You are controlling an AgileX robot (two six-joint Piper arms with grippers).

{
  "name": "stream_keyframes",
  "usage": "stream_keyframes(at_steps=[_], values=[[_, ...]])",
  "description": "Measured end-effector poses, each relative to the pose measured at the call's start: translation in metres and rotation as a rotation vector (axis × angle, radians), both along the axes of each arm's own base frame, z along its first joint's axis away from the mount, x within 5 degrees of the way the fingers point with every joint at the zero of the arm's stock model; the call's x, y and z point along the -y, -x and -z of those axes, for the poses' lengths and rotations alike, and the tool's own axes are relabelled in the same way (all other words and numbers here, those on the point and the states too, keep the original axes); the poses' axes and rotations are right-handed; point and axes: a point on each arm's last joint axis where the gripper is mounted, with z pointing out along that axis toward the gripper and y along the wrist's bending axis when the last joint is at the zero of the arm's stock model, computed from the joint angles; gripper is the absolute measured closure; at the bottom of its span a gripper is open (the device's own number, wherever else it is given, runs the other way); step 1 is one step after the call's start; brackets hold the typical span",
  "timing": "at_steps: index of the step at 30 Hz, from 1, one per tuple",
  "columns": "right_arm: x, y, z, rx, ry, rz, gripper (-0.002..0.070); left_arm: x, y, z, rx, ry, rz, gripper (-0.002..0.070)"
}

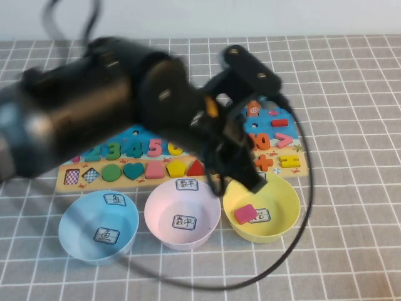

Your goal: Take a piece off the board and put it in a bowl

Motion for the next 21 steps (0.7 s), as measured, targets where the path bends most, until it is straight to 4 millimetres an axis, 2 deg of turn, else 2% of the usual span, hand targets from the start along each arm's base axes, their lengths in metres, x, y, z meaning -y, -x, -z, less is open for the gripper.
stream_keyframes(at_steps=[2, 7, 13, 16, 21], values=[[0.000, 0.000, 0.000, 0.000, 0.000, 0.000, 0.0694, -0.016, 0.011, -0.006, 0.043, 0.047, -0.019, 0.0671], [0.000, 0.000, 0.000, 0.000, 0.000, 0.000, 0.0694, -0.061, 0.041, -0.007, 0.126, 0.145, -0.086, 0.0675], [0.000, 0.000, 0.000, 0.000, 0.000, 0.000, 0.0694, -0.112, 0.087, -0.013, 0.288, 0.320, -0.137, 0.0676], [0.000, 0.000, 0.000, 0.000, 0.000, 0.000, 0.0694, -0.133, 0.109, -0.004, 0.339, 0.377, -0.150, 0.0676], [0.000, 0.000, 0.000, 0.000, 0.000, 0.000, 0.0694, -0.153, 0.130, 0.012, 0.353, 0.397, -0.154, 0.0676]])
